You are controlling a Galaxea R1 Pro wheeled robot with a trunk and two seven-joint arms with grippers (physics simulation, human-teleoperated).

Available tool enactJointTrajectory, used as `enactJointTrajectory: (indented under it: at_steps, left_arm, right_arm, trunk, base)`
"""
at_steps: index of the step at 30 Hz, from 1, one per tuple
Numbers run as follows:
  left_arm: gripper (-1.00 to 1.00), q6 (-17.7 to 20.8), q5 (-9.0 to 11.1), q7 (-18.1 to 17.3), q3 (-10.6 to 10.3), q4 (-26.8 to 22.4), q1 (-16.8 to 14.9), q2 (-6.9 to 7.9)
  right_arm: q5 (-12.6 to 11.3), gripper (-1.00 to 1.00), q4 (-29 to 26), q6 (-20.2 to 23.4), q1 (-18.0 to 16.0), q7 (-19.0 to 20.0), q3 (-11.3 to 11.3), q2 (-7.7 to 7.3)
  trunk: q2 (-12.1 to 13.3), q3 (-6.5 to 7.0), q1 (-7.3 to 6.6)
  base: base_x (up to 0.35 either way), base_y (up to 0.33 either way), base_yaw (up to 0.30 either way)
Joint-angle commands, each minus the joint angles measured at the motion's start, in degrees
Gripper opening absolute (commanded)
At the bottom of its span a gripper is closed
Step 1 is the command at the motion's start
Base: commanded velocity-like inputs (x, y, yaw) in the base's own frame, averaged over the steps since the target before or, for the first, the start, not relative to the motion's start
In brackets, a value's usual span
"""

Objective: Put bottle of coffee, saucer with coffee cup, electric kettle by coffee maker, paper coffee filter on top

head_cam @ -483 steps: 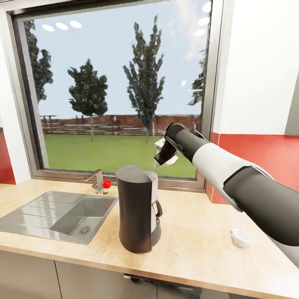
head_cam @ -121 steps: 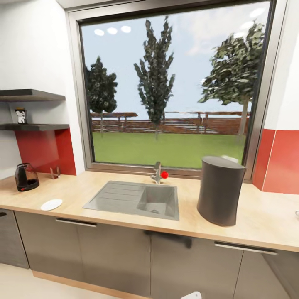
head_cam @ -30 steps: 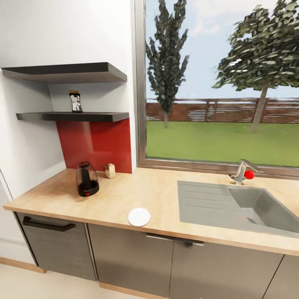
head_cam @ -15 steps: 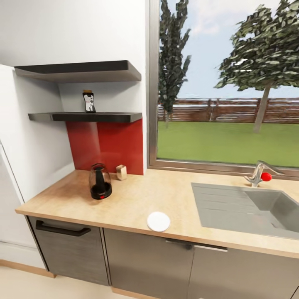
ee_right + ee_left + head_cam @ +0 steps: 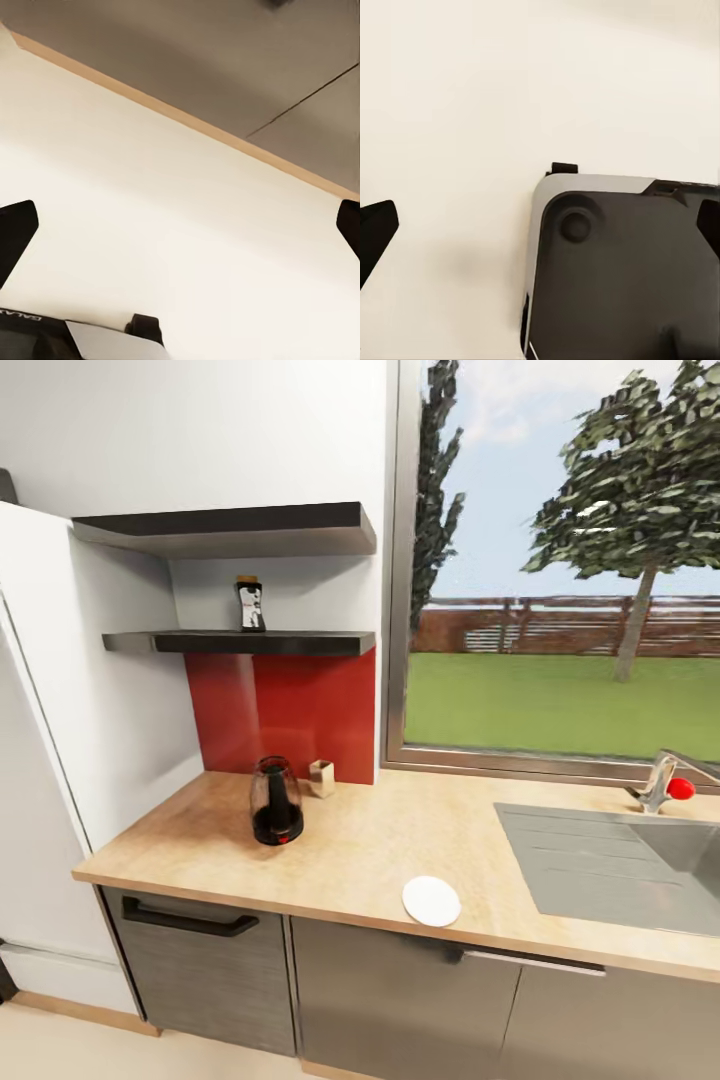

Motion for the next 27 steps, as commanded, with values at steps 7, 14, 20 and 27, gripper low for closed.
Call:
enactJointTrajectory:
  at_steps: [7, 14, 20, 27]
  left_arm:
    - [1.00, -0.3, 0.0, 0.0, 0.2, 0.0, -0.1, -0.31]
    - [1.00, -0.3, 0.1, 0.0, 0.3, 0.0, -0.1, -0.13]
    - [1.00, -0.3, 0.1, 0.0, 0.2, 0.0, -0.1, -0.41]
    - [1.00, -0.3, 0.1, 0.0, 0.2, -0.1, -0.1, -0.53]
  right_arm:
    - [-0.8, 1.00, 0.1, -0.2, 0.1, -0.1, 0.5, 0.29]
    - [-1.0, 1.00, 0.0, -0.1, 0.2, -0.1, 0.4, 0.99]
    - [-1.0, 1.00, 0.0, -0.1, 0.3, 0.0, 0.4, 3.92]
    - [-1.0, 1.00, -0.1, -0.2, 0.5, -0.1, 0.4, 4.00]
  trunk:
    - [0.0, -0.02, 0.02]
    - [0.0, -0.02, 0.02]
    - [0.0, -0.02, 0.02]
    - [0.0, -0.02, 0.02]
  base:
    - [0.001, 0.338, 0.000]
    - [0.000, 0.338, 0.000]
    - [0.000, 0.338, 0.000]
    - [0.000, 0.338, 0.000]
